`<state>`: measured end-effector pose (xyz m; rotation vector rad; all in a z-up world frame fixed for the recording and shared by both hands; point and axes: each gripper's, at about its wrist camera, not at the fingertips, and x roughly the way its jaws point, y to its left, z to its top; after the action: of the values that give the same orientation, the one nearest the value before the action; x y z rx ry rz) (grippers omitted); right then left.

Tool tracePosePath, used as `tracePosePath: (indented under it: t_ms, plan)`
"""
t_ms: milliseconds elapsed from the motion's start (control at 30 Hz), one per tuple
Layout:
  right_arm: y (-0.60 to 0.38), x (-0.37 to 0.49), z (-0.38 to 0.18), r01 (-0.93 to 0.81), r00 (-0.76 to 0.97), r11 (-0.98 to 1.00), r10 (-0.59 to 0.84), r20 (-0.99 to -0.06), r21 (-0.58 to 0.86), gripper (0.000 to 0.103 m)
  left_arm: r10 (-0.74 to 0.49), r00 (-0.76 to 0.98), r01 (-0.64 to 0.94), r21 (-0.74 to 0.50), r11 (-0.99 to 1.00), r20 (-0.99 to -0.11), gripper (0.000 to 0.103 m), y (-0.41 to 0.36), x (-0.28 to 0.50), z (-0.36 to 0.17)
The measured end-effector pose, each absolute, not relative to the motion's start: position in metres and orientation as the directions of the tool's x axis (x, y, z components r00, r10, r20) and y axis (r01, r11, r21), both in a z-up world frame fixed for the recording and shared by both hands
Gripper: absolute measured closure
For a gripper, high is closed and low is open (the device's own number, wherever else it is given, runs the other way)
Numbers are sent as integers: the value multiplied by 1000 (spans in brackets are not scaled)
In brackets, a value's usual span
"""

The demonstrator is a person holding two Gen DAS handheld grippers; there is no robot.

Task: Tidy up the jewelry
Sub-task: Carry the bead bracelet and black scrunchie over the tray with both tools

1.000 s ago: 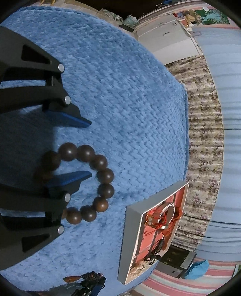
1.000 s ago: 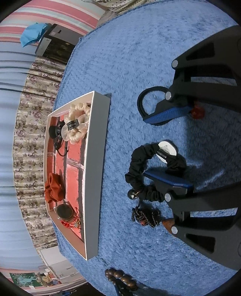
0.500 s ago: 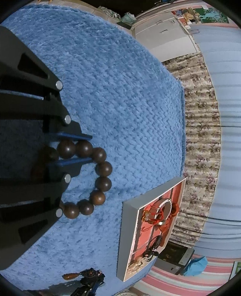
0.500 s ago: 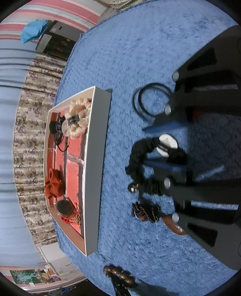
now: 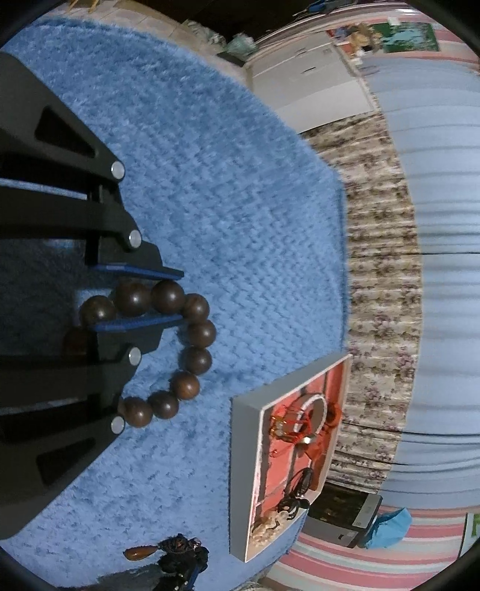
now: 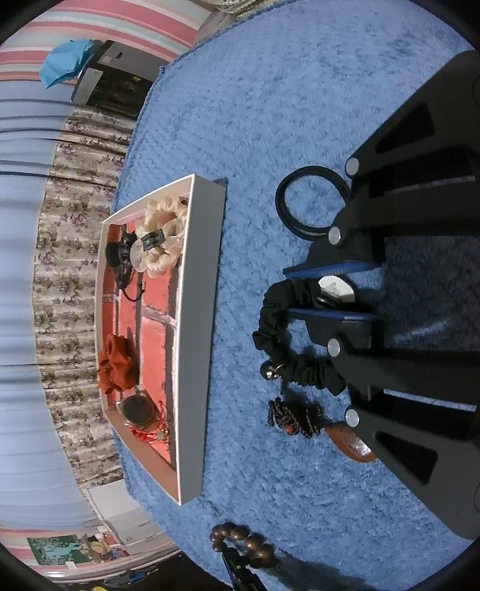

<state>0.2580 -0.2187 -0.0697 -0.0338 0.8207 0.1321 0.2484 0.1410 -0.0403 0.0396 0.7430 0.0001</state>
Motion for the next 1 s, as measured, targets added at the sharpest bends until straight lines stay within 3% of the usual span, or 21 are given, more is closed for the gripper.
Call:
tracePosePath:
  t_ms: [633, 1000]
  plan:
    - [-219, 262, -9, -165, 755, 986, 137, -641, 16, 87, -6, 833, 58, 77, 995, -553, 84, 104, 234, 23]
    - [-224, 294, 30, -172, 779, 984, 159, -607, 37, 87, -73, 832, 108, 31, 994, -550, 84, 66, 263, 61]
